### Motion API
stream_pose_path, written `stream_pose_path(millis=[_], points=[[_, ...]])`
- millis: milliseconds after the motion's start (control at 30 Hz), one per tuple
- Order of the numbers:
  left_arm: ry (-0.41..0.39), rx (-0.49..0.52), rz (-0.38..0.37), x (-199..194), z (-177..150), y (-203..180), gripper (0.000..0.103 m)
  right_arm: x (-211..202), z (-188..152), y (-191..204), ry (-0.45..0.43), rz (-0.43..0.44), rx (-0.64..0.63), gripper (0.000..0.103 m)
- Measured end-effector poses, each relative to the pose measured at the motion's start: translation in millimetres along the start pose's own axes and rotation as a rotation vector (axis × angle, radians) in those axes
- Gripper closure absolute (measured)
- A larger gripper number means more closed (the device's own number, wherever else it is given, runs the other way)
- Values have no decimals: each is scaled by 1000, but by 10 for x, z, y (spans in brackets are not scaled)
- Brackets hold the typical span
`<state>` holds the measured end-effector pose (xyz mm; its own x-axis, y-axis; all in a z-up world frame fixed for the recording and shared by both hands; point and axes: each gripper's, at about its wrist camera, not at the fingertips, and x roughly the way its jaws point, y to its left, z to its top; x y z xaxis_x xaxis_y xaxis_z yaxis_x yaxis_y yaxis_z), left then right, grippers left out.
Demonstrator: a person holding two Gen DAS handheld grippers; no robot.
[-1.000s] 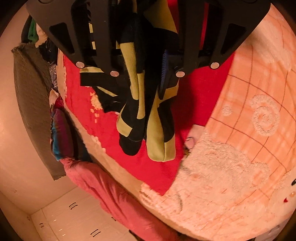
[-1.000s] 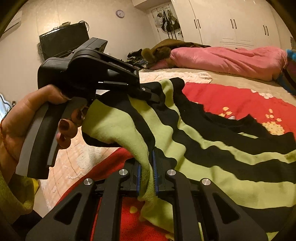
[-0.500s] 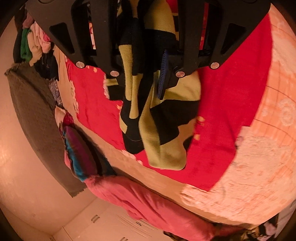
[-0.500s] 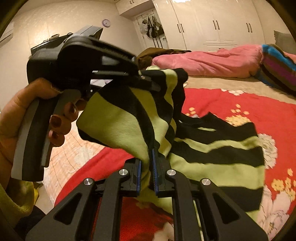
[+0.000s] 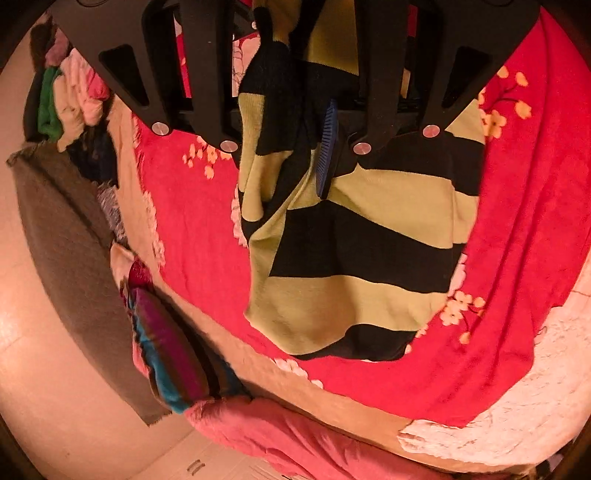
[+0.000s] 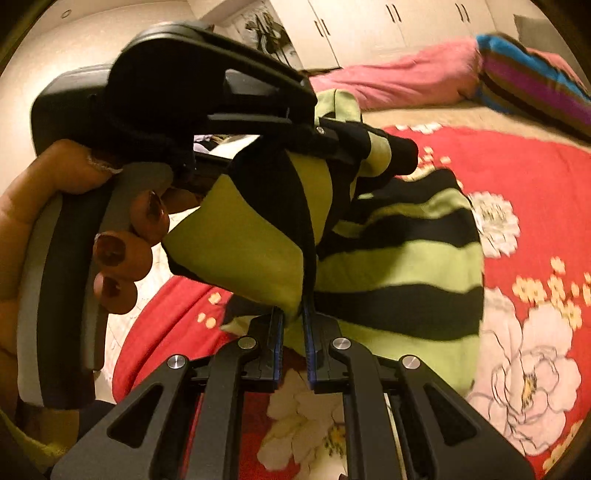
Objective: Fold small clothes
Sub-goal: 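Grasp the sweater side edge with the right gripper and lift it over, then lay the folded side down and open the right gripper, then regrasp the bundle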
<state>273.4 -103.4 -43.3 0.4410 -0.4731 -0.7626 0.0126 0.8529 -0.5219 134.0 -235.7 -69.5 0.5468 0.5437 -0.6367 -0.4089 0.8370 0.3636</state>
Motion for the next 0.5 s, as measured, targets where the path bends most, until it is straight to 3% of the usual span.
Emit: stream_pose_path(millis=[233, 300, 333, 433, 500], points=[[21, 71, 78, 40, -86, -173, 78, -61, -114, -57, 36, -9, 12, 90], [42, 94, 47, 53, -95, -228, 36, -41, -127, -69, 51, -22, 20, 90], [52, 97, 34, 68, -98, -267, 32, -32, -133, -97, 58, -21, 36, 90], [44, 129, 59, 50, -122, -380, 31, -50, -131, -186, 67, -20, 71, 90], [15, 108, 21, -45, -126, -374, 31, -113, -143, -226, 66, -19, 75, 89]])
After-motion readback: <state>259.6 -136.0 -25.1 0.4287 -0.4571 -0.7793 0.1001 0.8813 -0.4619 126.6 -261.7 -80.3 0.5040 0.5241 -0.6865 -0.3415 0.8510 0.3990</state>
